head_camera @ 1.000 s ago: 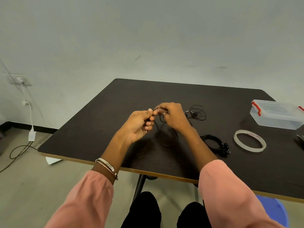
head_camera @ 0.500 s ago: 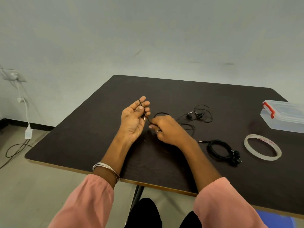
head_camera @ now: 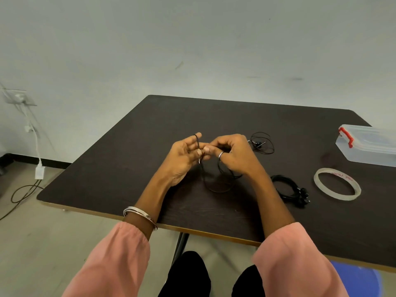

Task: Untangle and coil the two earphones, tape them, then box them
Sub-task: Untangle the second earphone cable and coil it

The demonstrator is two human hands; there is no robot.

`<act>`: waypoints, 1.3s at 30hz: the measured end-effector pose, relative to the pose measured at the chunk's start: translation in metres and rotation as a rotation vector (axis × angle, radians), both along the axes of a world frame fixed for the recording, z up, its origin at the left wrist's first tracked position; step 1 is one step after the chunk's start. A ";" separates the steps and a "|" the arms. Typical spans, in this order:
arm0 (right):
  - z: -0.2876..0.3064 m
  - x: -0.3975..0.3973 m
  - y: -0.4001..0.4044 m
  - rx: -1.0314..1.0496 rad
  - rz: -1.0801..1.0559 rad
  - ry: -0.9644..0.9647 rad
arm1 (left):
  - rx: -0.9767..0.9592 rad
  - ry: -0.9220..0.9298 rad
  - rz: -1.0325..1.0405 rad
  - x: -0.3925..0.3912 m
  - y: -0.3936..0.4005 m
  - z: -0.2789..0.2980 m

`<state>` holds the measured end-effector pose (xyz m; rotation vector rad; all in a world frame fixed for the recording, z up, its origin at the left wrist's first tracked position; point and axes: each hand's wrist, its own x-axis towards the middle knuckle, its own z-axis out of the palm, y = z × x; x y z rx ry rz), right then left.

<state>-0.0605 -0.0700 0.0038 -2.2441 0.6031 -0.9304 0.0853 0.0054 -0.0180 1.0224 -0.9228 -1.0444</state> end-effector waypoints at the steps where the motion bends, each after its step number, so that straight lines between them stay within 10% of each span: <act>1: 0.001 -0.002 -0.002 0.036 -0.007 -0.035 | 0.016 0.003 -0.045 -0.001 0.001 0.000; 14: -0.001 0.004 -0.016 0.142 -0.153 -0.264 | -0.031 -0.065 -0.436 0.001 0.012 0.002; 21: -0.012 0.016 -0.004 0.140 -0.061 -0.103 | -0.265 0.373 -0.241 0.015 0.011 0.007; 25: -0.021 0.026 0.009 -0.199 0.146 0.233 | -0.299 0.484 0.054 0.028 0.006 0.008; 33: -0.011 0.018 0.011 -0.259 0.151 0.236 | -0.157 0.196 0.275 0.019 -0.001 0.001; 39: 0.001 0.011 0.007 0.276 0.128 -0.218 | -0.098 -0.125 0.161 0.012 0.000 -0.003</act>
